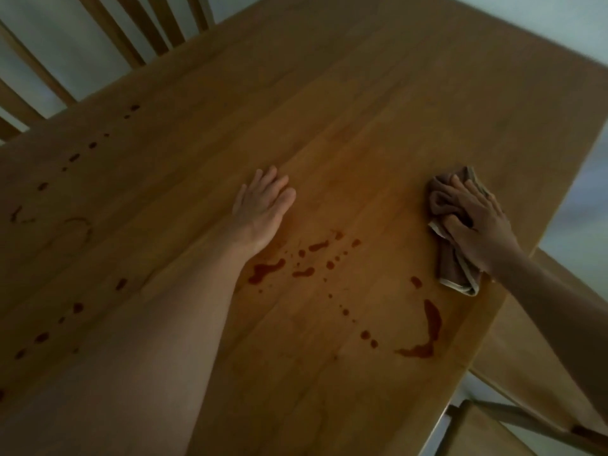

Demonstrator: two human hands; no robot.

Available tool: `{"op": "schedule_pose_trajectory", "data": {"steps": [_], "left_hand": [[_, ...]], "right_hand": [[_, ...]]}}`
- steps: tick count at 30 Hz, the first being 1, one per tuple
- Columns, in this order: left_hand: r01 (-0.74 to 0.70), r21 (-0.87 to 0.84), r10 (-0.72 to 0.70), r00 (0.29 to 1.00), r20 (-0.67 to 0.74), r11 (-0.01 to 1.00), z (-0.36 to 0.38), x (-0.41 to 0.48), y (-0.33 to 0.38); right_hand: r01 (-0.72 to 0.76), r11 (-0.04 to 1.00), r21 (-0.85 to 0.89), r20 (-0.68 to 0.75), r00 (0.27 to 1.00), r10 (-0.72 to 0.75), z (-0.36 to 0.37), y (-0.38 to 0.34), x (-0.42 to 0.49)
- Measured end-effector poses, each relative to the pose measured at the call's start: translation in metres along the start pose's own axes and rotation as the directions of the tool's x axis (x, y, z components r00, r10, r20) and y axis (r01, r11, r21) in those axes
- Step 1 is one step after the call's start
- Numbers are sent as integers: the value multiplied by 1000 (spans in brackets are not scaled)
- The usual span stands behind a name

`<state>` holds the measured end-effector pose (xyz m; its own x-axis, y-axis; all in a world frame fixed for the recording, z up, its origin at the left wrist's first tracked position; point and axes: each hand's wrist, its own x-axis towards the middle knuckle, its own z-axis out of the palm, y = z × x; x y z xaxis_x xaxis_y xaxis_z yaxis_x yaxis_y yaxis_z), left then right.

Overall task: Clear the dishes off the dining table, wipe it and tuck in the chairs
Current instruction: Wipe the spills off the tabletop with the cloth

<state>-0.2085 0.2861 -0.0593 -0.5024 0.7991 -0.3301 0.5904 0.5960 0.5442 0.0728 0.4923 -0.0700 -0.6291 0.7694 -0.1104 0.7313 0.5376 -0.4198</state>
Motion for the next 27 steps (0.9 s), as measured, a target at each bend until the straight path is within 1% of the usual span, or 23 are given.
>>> {"op": "schedule_pose_trajectory", "data": {"steps": [5,7,12,17,19,22,25,27], "left_hand": [[-19,46,18,1000,19,999,4,3,-1],[-20,43,18,999,37,999,3,5,-2],[-28,4,28,997,66,1000,0,5,-2],[-19,-20,20,999,50,1000,1,6,-1],[-13,-67,16,999,38,998,1,6,-2],[6,-204,-2,1000,17,979,-3,0,1],[53,-372,-52,999,14,927,-10,-5,6],[63,-456,-58,998,24,888,-18,-6,6]], "right_hand": [[-77,996,-43,-65,995,74,8,-20,8],[-82,994,-67,-81,994,77,12,-31,22],[-45,993,-111,-70,997,38,27,-66,72],[43,989,-139,-30,998,-48,48,-113,104],[91,986,-142,-10,996,-93,57,-133,108],[172,972,-163,26,985,-170,72,-160,106],[271,944,-189,83,962,-260,86,-182,93],[303,934,-188,135,950,-281,89,-191,87]]}}
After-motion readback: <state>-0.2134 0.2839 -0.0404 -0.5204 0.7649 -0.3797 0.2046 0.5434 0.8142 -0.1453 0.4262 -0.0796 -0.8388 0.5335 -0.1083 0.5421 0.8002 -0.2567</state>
